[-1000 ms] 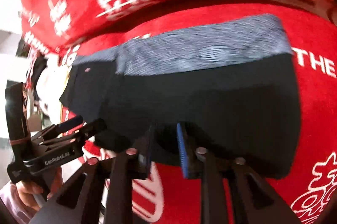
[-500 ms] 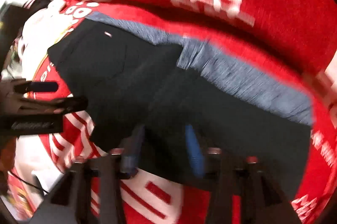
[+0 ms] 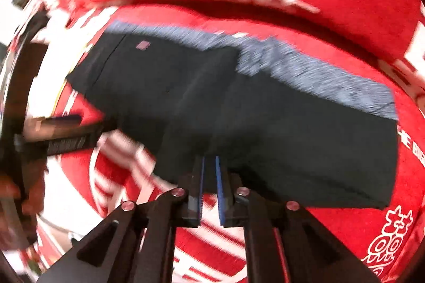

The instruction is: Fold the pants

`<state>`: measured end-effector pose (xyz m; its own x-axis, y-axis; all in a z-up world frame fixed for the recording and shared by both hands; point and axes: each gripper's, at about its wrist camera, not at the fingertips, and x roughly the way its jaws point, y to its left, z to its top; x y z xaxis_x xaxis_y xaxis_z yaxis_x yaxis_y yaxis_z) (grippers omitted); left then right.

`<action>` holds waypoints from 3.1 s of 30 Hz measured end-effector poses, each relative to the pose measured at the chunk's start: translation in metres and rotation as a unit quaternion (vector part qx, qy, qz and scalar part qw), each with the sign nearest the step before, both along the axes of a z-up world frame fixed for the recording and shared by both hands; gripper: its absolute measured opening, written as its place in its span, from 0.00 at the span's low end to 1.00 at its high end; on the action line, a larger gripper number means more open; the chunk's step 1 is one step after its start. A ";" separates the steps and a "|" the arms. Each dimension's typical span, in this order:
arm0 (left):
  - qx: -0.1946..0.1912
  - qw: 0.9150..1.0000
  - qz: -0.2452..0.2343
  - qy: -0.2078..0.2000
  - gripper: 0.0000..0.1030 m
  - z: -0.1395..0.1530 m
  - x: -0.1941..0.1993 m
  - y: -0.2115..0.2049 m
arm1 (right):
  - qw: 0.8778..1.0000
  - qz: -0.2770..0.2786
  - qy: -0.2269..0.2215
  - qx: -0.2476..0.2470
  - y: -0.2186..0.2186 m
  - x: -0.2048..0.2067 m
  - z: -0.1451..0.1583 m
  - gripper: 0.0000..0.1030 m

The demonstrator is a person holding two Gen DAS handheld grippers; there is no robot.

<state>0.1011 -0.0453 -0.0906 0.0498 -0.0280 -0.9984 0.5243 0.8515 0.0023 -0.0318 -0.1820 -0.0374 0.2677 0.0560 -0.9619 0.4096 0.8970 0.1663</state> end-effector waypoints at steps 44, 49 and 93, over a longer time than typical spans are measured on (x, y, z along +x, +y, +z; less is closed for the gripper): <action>-0.003 1.000 0.007 0.003 0.80 -0.010 0.016 0.018 | 0.996 -0.050 0.064 0.032 0.022 0.011 -0.040 0.56; -0.007 1.000 0.010 0.015 0.80 -0.010 0.020 0.023 | 0.996 -0.048 0.066 0.027 0.025 0.015 -0.041 0.61; -0.127 0.986 0.105 0.021 1.00 -0.009 0.066 0.110 | 0.996 -0.035 0.076 -0.007 0.042 0.025 -0.044 0.70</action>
